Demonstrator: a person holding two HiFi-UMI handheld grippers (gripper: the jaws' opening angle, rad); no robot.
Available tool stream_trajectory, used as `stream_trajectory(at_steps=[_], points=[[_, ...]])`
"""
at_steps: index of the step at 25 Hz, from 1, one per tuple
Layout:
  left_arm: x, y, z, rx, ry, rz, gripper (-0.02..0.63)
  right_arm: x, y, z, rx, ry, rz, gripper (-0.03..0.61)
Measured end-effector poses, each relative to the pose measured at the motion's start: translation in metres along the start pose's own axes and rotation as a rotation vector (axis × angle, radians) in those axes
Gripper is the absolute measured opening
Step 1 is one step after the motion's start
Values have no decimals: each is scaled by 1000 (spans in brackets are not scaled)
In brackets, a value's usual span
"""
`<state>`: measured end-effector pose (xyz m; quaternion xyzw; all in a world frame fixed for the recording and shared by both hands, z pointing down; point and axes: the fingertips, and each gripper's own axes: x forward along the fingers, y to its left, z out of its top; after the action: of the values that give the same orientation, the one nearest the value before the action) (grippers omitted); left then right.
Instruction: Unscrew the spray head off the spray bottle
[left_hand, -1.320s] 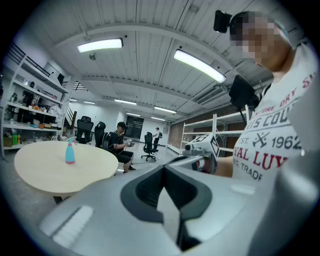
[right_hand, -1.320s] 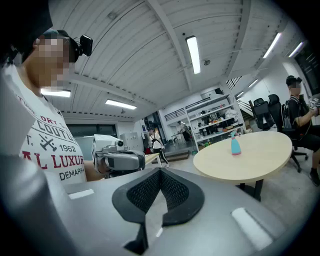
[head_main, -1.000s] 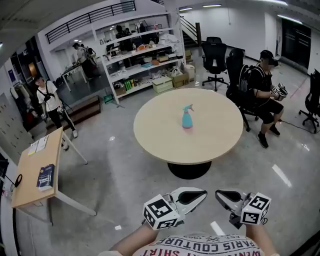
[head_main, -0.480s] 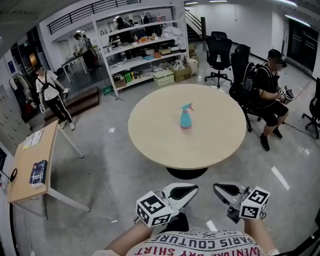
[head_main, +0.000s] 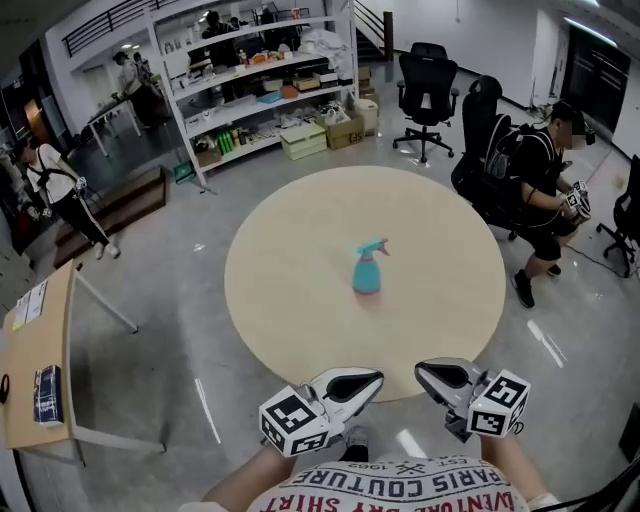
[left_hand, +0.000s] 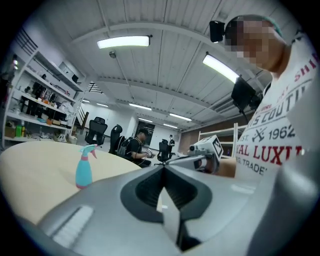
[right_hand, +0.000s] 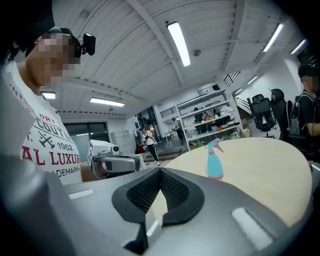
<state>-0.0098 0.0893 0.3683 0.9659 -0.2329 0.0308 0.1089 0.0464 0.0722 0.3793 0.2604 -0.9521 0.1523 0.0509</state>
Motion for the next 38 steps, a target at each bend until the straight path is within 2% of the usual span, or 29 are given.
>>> stream_trajectory(at_steps=[4, 7, 9, 12, 15, 19, 23, 26, 29, 32, 36, 38], points=[[17, 66, 14, -28, 26, 17, 0, 42, -43, 26, 20, 13, -21, -2], [29, 90, 14, -51, 49, 27, 0, 61, -56, 27, 43, 9, -4, -3], [37, 101, 10, -59, 54, 81, 0, 59, -65, 23, 62, 7, -1, -2], [49, 142, 11, -87, 48, 161, 0, 70, -93, 28, 87, 10, 1, -3], [65, 185, 6, -106, 69, 167, 0, 93, -124, 30, 93, 22, 7, -2], [89, 222, -4, -76, 104, 169, 2, 111, -160, 26, 92, 49, 21, -3], [107, 248, -25, -54, 168, 155, 115, 128, -186, 20, 67, 67, 16, -2], [115, 275, -45, -19, 204, 206, 272, 140, -194, 15, 64, 80, 16, -3], [129, 304, -61, 50, 237, 255, 349, 148, -200, 13, 68, 94, 26, -3], [147, 323, -79, 81, 260, 261, 385, 151, -209, 9, 81, 103, 37, -2], [167, 332, -99, 79, 294, 248, 393, 156, -223, -2, 70, 134, 2, -3], [171, 341, -104, 102, 323, 259, 393, 161, -228, -1, 62, 133, -8, -2]])
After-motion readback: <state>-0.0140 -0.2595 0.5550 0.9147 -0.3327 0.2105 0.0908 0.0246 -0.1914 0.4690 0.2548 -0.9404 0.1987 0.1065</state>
